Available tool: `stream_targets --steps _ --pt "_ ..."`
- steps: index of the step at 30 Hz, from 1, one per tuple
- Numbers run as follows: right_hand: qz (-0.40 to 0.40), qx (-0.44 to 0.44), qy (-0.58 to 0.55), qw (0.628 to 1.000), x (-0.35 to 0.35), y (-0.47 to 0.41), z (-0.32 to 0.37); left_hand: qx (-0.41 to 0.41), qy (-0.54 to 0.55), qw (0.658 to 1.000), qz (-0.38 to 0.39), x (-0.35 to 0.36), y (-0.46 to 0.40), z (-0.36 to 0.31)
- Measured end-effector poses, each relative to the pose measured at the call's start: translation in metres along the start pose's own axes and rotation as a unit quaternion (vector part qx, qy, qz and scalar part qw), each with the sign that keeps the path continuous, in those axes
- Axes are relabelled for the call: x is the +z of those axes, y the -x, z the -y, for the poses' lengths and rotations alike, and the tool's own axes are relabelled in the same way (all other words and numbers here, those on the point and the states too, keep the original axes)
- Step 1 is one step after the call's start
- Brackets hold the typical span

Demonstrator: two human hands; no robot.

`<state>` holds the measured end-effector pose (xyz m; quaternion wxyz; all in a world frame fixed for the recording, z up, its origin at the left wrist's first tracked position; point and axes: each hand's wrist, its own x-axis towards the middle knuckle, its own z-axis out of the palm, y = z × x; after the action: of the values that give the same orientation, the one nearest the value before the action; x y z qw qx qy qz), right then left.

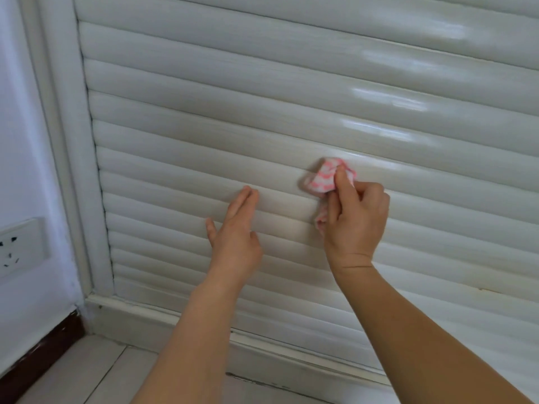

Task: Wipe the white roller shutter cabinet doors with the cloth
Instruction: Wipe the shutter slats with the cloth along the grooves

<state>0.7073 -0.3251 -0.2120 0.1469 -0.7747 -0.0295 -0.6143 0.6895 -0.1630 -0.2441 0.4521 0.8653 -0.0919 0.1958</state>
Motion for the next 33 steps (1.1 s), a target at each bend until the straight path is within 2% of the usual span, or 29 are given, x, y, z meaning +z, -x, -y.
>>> stream_targets --steps 3,6,13,19,23,27,29,33 --pt "-0.004 -0.052 0.082 0.995 0.01 0.004 0.012 -0.039 -0.015 0.999 -0.027 -0.005 -0.004 0.007" --pt "0.009 -0.129 0.114 0.985 0.021 0.005 0.016 -0.069 -0.034 0.997 -0.026 -0.007 -0.007 0.014" --pt "0.036 -0.253 0.114 0.96 0.044 0.009 0.046 -0.038 -0.035 0.999 -0.016 -0.013 -0.007 0.025" --pt "0.09 -0.357 0.108 0.923 0.04 0.058 0.012 -0.031 -0.05 0.998 0.018 -0.019 -0.005 0.027" --pt "0.099 -0.395 0.095 0.908 0.034 0.055 0.005 -0.027 -0.02 0.999 0.02 -0.017 -0.007 0.032" --pt "0.022 -0.31 0.089 0.946 0.043 0.02 0.033 -0.02 0.003 1.0 0.01 -0.015 -0.008 0.037" --pt "-0.001 -0.29 0.08 0.954 0.048 0.015 0.041 -0.012 0.003 1.0 -0.004 -0.019 -0.009 0.039" --pt "0.047 -0.408 0.082 0.908 0.049 0.041 0.03 -0.051 -0.021 0.998 -0.023 -0.032 -0.01 0.041"
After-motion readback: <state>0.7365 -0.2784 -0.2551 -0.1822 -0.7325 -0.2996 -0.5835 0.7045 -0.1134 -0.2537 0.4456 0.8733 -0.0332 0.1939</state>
